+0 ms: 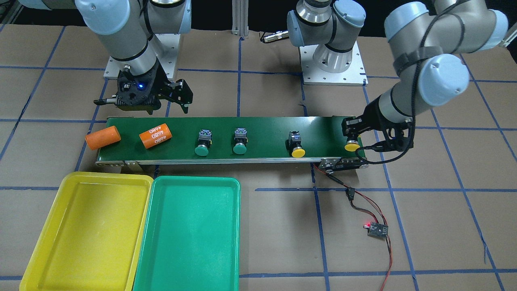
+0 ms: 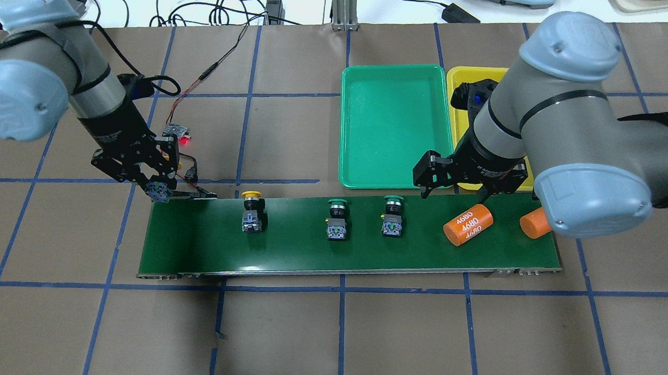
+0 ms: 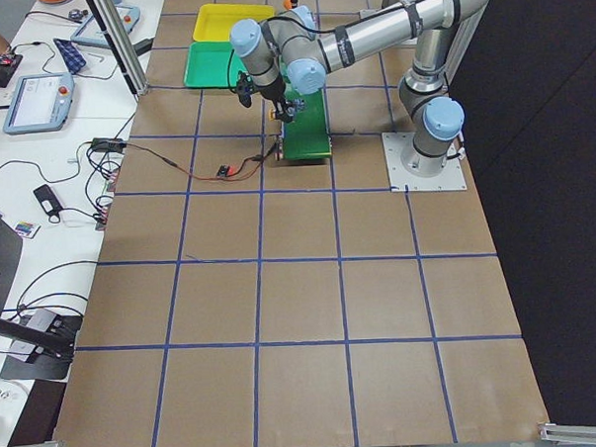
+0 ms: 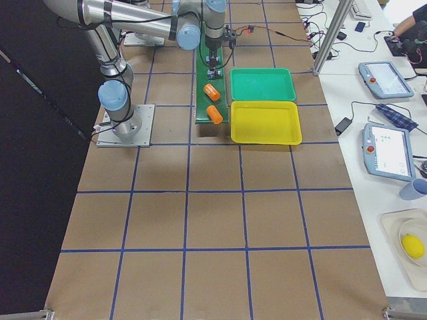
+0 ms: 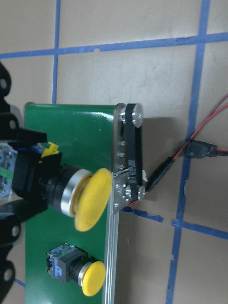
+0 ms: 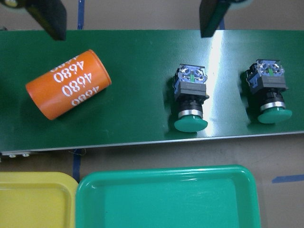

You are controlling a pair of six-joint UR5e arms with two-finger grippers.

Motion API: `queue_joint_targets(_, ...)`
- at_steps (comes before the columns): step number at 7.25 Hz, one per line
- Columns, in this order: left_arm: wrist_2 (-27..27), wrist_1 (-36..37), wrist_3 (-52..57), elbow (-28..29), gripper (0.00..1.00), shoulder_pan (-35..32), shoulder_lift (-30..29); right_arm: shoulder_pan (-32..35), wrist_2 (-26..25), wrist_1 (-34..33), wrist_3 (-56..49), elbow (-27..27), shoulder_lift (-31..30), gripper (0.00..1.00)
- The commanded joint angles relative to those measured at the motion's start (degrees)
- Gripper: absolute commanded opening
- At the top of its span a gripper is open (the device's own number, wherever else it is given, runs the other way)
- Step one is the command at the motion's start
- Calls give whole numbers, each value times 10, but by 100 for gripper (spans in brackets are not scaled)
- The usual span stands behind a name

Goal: Sort buttons by color to trays
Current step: 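Place the yellow button on the belt while the right gripper lowers to a green button, then grasp the green button with the right gripper while the left gripper withdraws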

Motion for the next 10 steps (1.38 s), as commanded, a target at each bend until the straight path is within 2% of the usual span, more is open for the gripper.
queue_joint_targets(1,3,98,-40,-91,0,-29,39,27,-5,-101,54,54,24,100)
queue_joint_targets(4,2,109,-61,-126,0,-33,32,28,-3,-130,58,73,75,100)
queue_joint_targets(5,3,110,-65,-126,24,-33,27,28,0,-130,59,73,80,100)
queue_joint_targets(6,2,110,-76,-127,65,-33,27,28,1,-131,58,73,83,100)
queue_joint_targets(7,2,140,-75,-121,94,-33,27,28,1,-131,57,71,91,100)
queue_joint_targets(8,2,167,-75,-108,97,-32,19,28,1,-139,57,70,101,100)
queue_joint_targets(9,0,162,-75,-79,100,-31,15,28,0,-158,56,70,112,99)
queue_joint_targets(10,-1,141,-77,-49,100,-32,16,28,-4,-164,52,68,118,41)
